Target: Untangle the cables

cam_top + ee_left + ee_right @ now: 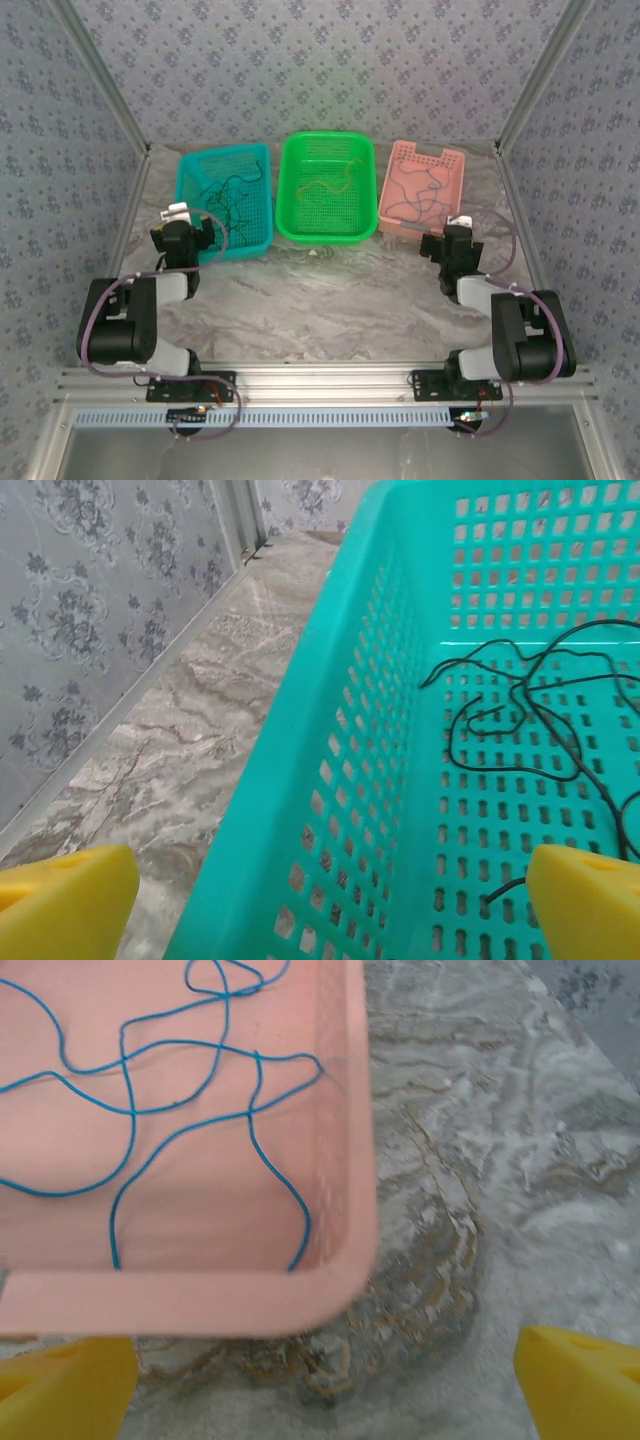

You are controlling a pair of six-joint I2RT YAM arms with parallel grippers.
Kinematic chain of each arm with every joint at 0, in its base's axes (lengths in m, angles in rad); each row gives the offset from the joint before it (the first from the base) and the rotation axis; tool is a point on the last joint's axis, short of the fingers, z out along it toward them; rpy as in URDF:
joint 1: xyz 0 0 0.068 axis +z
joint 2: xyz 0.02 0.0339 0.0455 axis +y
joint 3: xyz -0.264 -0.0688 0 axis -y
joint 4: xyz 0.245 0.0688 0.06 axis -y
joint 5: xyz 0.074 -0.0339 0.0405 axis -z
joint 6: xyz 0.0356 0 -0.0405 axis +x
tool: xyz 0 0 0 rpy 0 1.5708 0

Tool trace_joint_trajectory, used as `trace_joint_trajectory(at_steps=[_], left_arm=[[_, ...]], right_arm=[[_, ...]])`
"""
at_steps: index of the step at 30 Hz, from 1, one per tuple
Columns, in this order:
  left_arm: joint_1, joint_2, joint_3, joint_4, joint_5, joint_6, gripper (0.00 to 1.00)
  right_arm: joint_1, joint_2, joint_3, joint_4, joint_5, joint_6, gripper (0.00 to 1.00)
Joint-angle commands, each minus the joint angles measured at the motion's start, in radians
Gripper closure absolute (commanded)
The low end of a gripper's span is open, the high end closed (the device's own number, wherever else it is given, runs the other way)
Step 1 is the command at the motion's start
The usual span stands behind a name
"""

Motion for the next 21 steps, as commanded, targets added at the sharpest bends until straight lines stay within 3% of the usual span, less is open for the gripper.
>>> trace_joint_trajectory(at_steps=[1,7,10,14,16,18,21], left_arm=[[0.008,0.053,-0.079,0.163,0.059,-0.012,0.01],[0.008,0.045,-0.052,0.093,0.058,-0.016,0.01],[0.008,0.044,-0.051,0.092,0.058,-0.014,0.01],[0.008,0.048,-0.054,0.099,0.057,-0.013,0.01],[0.008,0.046,-0.055,0.1,0.057,-0.014,0.01],[0.008,0.046,-0.054,0.1,0.059,-0.013,0.01],[0.008,0.045,-0.063,0.115,0.074,-0.007,0.01]], right_arm=[[-0.022,-0.008,0.01,0.125,-0.075,-0.079,0.01],[-0.118,-0.024,-0.035,0.206,-0.266,-0.065,0.01],[-0.168,0.062,-0.031,0.295,-0.351,-0.051,0.01],[-0.118,0.116,0.04,0.205,-0.307,-0.099,0.01],[-0.115,0.129,0.004,0.27,-0.305,-0.103,0.01],[-0.109,0.152,-0.093,0.492,-0.324,-0.117,0.01],[-0.105,0.142,-0.103,0.491,-0.353,-0.134,0.01]])
